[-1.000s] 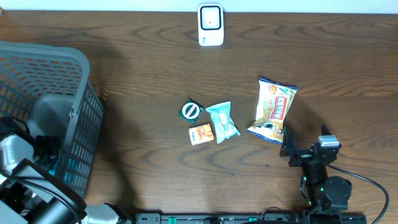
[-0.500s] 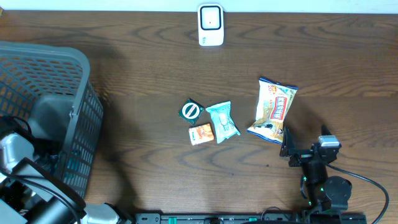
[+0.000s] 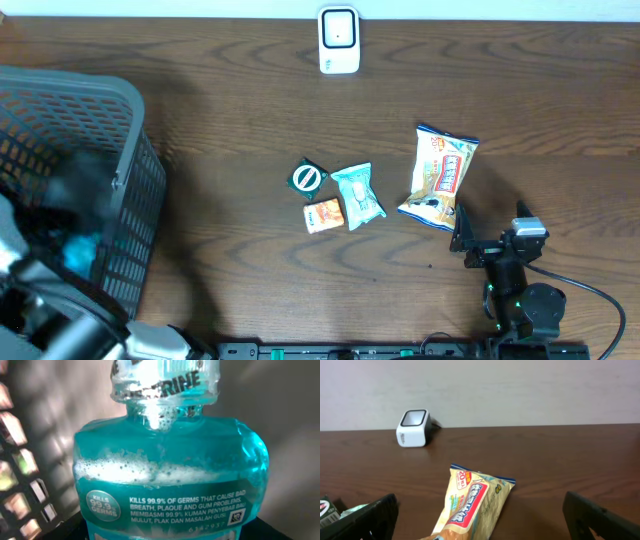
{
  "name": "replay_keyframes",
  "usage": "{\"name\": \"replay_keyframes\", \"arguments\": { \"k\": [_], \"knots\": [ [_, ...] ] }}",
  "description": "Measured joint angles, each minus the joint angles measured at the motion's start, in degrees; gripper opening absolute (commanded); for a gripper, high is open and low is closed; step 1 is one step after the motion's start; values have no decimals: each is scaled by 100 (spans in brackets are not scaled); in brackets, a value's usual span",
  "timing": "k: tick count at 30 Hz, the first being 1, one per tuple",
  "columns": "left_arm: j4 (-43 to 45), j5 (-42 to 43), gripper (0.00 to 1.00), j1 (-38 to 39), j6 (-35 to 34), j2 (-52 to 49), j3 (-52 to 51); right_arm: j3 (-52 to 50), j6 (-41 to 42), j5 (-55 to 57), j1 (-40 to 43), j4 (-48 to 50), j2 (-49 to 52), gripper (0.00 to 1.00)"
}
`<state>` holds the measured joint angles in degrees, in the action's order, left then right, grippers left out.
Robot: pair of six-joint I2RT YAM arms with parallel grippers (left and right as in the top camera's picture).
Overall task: Scan the item barcode
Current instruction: 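Carry the Listerine bottle past the scanner and stand it left of the items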
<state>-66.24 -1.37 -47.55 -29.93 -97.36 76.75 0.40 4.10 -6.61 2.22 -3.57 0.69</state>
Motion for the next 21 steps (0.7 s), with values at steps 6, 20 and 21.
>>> {"name": "replay_keyframes", "arguments": {
  "k": [6, 20, 21],
  "knots": [
    [-122, 450, 59, 11, 0, 1274, 1088, 0, 0, 0, 0, -2, 0, 99],
    [1180, 2844, 60, 2907, -293, 3571, 1314, 0, 0, 0, 0, 0, 0, 99],
    [1209, 2844, 60, 3261, -308, 3602, 1316, 0, 0, 0, 0, -2, 0, 99]
  ]
}}
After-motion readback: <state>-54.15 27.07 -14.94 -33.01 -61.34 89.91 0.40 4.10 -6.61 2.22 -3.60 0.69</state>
